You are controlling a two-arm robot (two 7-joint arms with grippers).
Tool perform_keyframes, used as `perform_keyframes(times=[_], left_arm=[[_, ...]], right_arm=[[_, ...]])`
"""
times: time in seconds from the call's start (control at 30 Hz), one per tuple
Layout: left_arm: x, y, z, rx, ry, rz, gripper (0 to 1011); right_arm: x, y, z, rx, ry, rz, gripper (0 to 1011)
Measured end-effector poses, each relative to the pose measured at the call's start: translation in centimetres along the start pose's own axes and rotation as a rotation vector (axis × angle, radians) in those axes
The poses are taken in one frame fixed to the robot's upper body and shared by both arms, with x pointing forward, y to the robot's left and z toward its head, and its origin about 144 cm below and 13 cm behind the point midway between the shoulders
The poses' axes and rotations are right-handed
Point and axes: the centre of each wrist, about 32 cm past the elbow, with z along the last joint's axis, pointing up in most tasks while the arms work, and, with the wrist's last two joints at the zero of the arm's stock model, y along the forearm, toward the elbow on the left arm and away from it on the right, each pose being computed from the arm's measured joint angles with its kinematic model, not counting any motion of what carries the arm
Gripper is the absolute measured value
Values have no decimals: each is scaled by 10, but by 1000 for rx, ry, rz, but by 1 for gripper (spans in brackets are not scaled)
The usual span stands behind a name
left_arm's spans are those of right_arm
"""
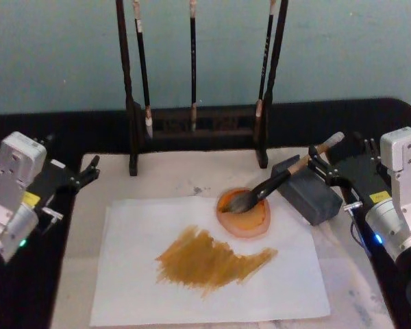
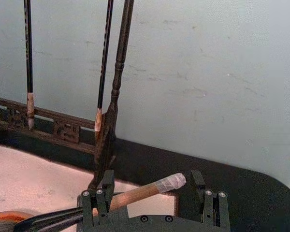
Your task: Pick up the brush from the inkstone, write on the paper, then place the brush back to its original position.
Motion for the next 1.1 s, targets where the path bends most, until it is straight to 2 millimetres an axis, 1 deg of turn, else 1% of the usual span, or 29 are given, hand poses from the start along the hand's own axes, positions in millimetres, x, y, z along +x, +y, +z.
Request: perform_keyframes(times=[1.1], left_arm=[[0,0,0,0,0,0,1010]], right_arm=[[0,0,0,0,0,0,1000]])
